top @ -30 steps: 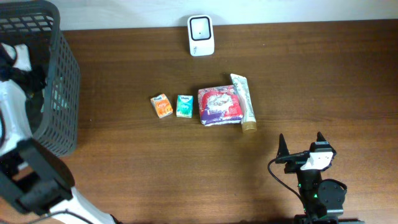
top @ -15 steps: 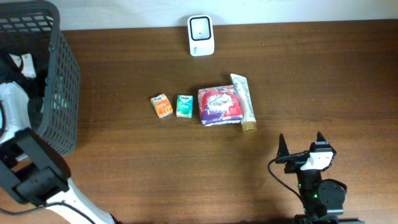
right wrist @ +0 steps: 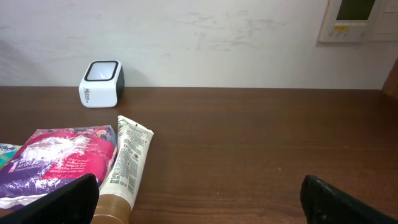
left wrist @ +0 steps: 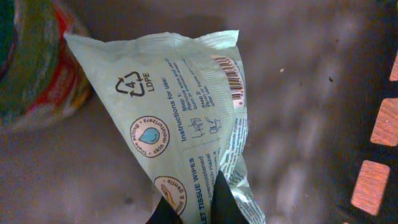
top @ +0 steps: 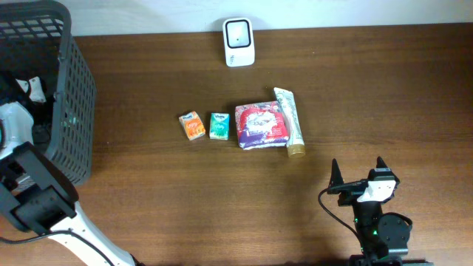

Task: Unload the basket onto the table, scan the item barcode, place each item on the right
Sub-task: 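Reach into the basket and grasp the light green wet-wipes pouch, then hold the wipes pouch under the scanner, then drop it near the items, then reach into the basket and grasp the green-lidded jar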

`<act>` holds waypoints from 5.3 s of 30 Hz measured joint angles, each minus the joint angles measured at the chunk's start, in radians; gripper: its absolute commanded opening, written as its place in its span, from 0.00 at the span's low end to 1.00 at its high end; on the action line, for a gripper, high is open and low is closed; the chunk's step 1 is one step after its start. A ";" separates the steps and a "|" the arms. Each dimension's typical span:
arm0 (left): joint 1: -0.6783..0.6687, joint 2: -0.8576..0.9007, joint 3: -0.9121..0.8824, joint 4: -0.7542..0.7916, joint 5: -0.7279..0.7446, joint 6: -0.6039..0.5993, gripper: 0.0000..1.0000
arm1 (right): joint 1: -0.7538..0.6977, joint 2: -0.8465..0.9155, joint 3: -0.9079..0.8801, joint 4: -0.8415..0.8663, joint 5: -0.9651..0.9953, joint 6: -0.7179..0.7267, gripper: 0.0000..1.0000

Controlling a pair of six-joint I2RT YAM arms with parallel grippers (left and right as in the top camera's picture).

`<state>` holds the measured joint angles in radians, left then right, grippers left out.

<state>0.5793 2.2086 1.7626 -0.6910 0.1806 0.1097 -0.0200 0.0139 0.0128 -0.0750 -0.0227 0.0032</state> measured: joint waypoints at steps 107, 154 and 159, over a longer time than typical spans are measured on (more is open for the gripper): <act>-0.079 0.326 0.870 -0.524 -0.495 -0.758 0.99 | 0.000 0.000 0.000 0.000 0.000 0.000 0.99; -0.092 0.452 1.271 -0.814 -0.648 -0.862 0.47 | 0.000 0.000 0.000 0.000 0.000 0.000 0.99; -0.155 0.418 1.357 -0.835 -0.553 -0.863 0.49 | 0.000 0.000 0.000 0.000 0.000 0.000 0.99</act>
<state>0.4244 2.6266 3.1195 -1.5261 -0.3725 -0.7528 -0.0200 0.0139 0.0128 -0.0750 -0.0227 0.0036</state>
